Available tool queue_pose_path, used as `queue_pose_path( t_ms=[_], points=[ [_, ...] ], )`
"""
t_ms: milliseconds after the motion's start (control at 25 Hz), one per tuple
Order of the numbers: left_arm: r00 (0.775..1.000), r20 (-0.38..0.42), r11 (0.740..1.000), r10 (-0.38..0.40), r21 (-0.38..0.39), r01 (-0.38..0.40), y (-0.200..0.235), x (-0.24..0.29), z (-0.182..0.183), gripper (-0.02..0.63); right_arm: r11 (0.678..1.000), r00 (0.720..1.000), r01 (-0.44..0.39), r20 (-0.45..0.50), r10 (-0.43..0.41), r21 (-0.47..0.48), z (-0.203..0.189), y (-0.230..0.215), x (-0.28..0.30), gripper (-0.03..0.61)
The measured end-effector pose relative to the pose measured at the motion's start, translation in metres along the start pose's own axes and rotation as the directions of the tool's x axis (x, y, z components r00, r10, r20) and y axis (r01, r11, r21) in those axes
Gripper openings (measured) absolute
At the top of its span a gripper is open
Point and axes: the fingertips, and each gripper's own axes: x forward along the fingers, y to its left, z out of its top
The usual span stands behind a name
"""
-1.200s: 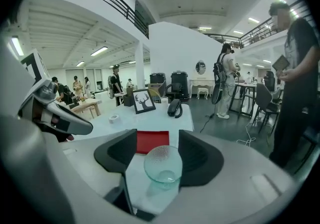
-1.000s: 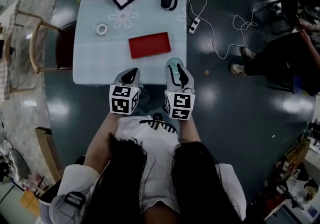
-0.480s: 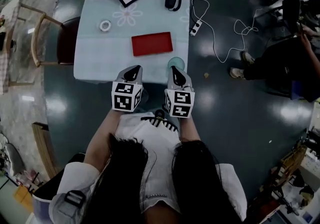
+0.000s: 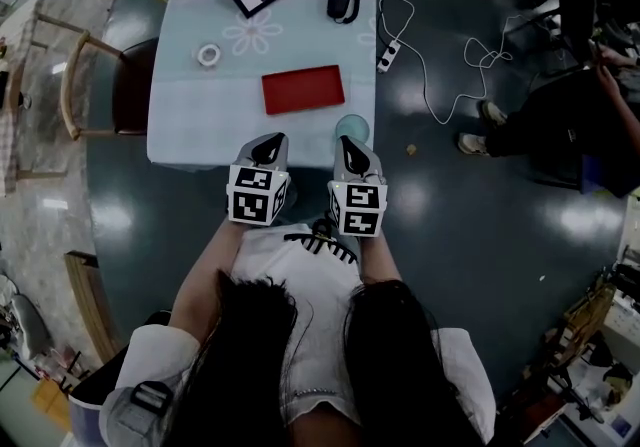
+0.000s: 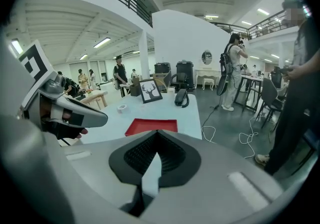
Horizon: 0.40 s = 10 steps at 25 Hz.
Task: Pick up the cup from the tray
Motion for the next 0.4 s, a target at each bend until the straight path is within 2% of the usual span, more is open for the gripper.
queue_pose_path(
  t_ms=[400],
  points=[
    [1.000, 0.026, 0.999, -0.018, -0.035, 0.019, 0.0036, -0.0024, 0.0087, 0.000, 1.000, 1.000, -0.004, -0.011, 0.004, 0.002, 0.0006, 0.0063, -0.0007, 0.025]
  ],
)
